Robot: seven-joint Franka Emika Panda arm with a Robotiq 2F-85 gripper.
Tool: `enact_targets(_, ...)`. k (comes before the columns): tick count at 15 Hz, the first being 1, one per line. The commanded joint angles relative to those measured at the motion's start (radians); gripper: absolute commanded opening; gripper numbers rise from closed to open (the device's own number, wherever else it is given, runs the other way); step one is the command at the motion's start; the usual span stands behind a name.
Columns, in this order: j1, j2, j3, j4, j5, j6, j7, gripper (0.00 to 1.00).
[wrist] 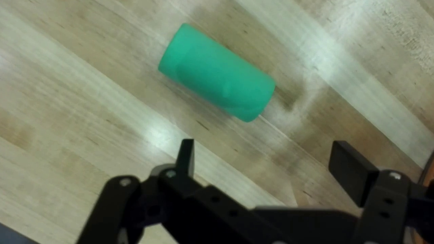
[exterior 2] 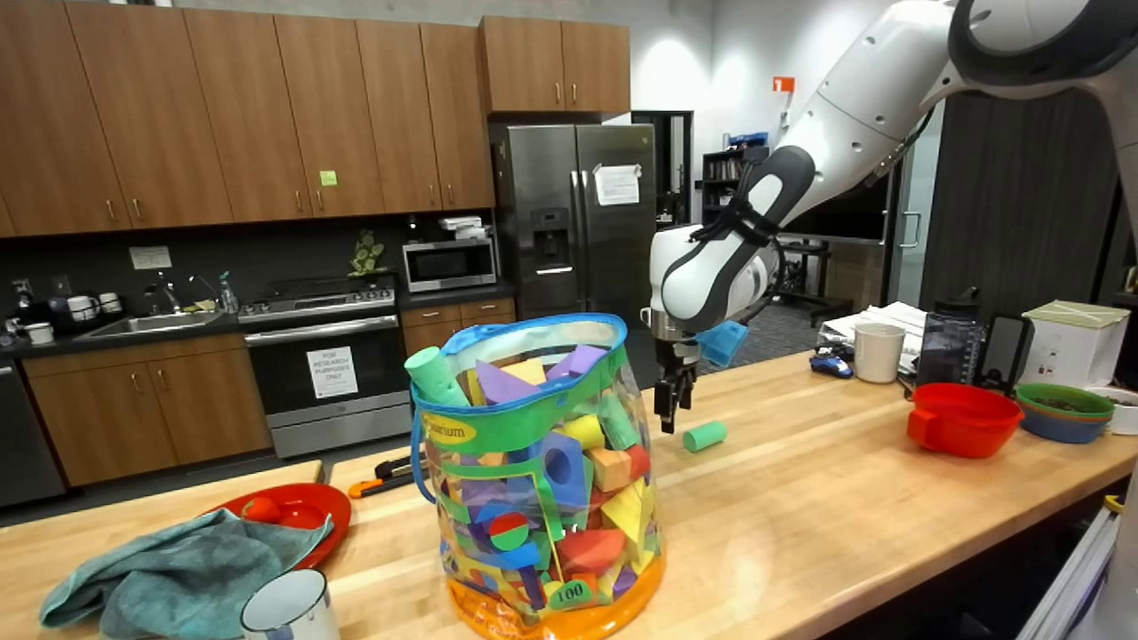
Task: Put the purple and green block inside the clear bag
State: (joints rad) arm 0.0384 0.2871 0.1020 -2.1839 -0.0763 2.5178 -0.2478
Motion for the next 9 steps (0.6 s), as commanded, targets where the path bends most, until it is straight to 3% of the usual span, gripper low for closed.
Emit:
enact_targets(1,0.000,0.010,-0.013,0.020,-0.015,-0.011,0.004,1.00)
enact_targets(9,0.006,0.057,-0.058,0.034,-0.059,-0.049,0.085,1.00)
